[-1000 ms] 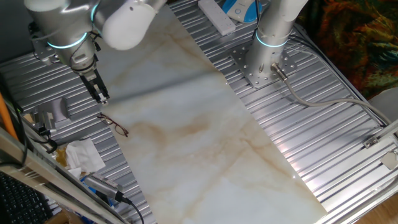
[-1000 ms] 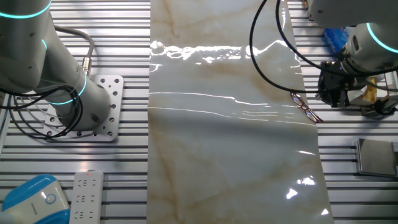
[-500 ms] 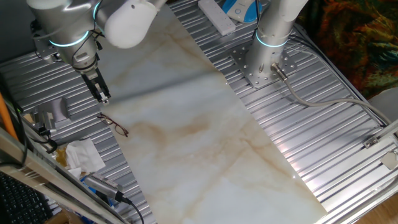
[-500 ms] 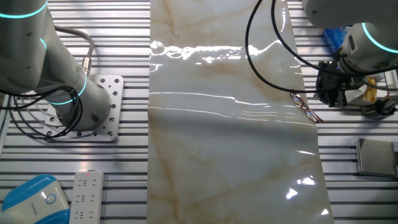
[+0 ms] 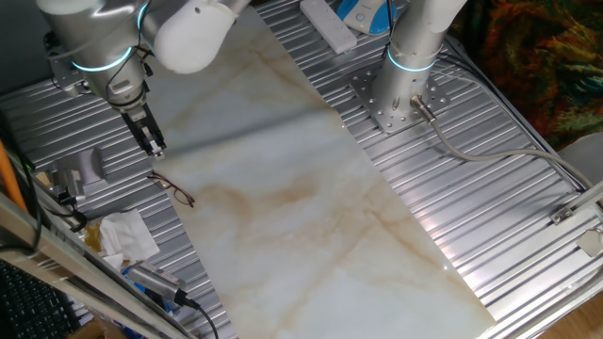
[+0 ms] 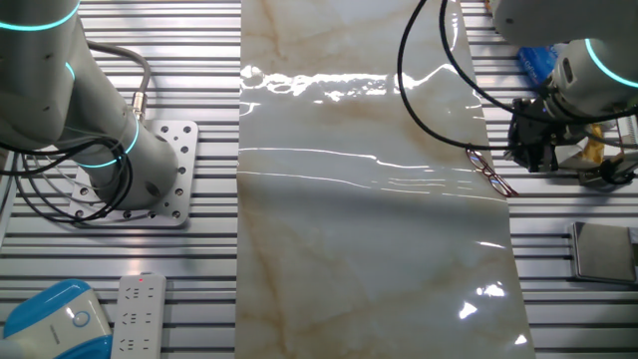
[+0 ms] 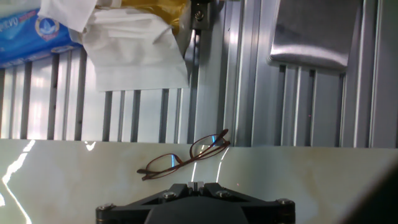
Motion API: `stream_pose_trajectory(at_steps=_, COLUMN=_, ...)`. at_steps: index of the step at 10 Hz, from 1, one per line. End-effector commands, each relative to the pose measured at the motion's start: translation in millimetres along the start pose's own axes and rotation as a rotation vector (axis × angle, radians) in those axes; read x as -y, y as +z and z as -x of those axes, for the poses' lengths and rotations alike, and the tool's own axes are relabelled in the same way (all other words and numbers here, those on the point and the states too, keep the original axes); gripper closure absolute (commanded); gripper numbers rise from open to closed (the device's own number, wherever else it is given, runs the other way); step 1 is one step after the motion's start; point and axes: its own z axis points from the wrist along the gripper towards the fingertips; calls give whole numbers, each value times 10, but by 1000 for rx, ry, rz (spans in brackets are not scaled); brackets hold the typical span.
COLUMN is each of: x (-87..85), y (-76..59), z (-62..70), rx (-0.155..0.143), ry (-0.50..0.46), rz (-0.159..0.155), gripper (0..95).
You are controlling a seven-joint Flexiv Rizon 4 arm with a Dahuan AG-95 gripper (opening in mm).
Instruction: Unfold the leg of the glasses (with one hand)
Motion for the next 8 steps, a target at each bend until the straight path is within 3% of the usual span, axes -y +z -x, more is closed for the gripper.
stream_pose_trajectory(at_steps=1, x=5, y=-2, z=2, rx=-15, ry=29, rz=-11, gripper=950)
stream_pose_trajectory(at_steps=8, x=5, y=-2, z=2, rx=-6, ry=95, rz=-43, gripper=950)
